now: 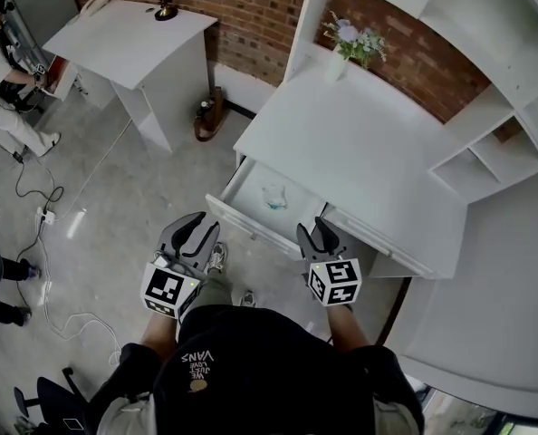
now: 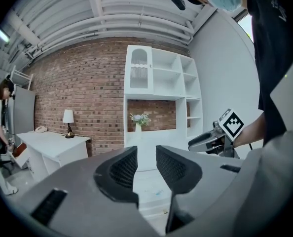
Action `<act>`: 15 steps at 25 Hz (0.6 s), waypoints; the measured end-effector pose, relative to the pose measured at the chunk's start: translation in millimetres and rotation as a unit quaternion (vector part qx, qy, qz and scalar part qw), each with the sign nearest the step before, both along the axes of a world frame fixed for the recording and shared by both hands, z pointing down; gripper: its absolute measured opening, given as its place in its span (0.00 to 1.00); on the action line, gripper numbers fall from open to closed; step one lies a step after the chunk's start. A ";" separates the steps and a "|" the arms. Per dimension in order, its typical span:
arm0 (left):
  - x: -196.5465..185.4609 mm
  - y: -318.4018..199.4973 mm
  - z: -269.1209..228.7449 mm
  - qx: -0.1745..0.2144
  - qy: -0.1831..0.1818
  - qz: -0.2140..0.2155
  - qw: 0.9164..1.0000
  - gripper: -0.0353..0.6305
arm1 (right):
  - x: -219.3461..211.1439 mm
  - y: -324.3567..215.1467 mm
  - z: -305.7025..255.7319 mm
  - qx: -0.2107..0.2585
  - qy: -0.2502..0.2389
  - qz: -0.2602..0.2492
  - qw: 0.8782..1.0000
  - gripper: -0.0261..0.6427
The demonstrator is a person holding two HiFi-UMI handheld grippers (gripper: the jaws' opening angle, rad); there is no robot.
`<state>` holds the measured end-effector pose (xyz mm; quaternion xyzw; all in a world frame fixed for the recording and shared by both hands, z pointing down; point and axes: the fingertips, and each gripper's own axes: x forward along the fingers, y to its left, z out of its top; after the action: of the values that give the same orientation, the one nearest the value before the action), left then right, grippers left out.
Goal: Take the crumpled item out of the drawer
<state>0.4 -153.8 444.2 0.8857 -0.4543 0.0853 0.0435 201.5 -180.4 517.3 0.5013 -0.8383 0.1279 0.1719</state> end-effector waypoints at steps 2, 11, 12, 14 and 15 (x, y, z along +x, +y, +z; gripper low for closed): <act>-0.5 -13.5 1.9 0.000 -0.001 0.011 1.000 0.20 | -2.3 -14.8 7.7 -0.003 0.008 0.003 1.000 0.28; 2.1 -73.6 12.4 -0.010 -0.007 0.075 0.997 0.20 | -8.7 -71.3 65.9 -0.052 0.081 0.002 0.995 0.28; 2.3 -79.4 13.9 -0.010 -0.008 0.081 0.997 0.20 | -8.8 -76.0 75.7 -0.061 0.097 -0.002 0.993 0.28; 1.5 -90.4 17.8 -0.012 -0.007 0.090 0.996 0.20 | -8.6 -82.3 97.0 -0.081 0.133 -0.014 0.988 0.27; 0.3 -95.9 19.5 -0.013 -0.007 0.092 0.996 0.20 | -8.5 -84.8 108.1 -0.092 0.148 -0.022 0.984 0.27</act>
<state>0.7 -249.7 463.7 0.9227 -0.3697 0.1007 0.0438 193.0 -265.1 625.4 0.4781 -0.7990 0.1249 0.3427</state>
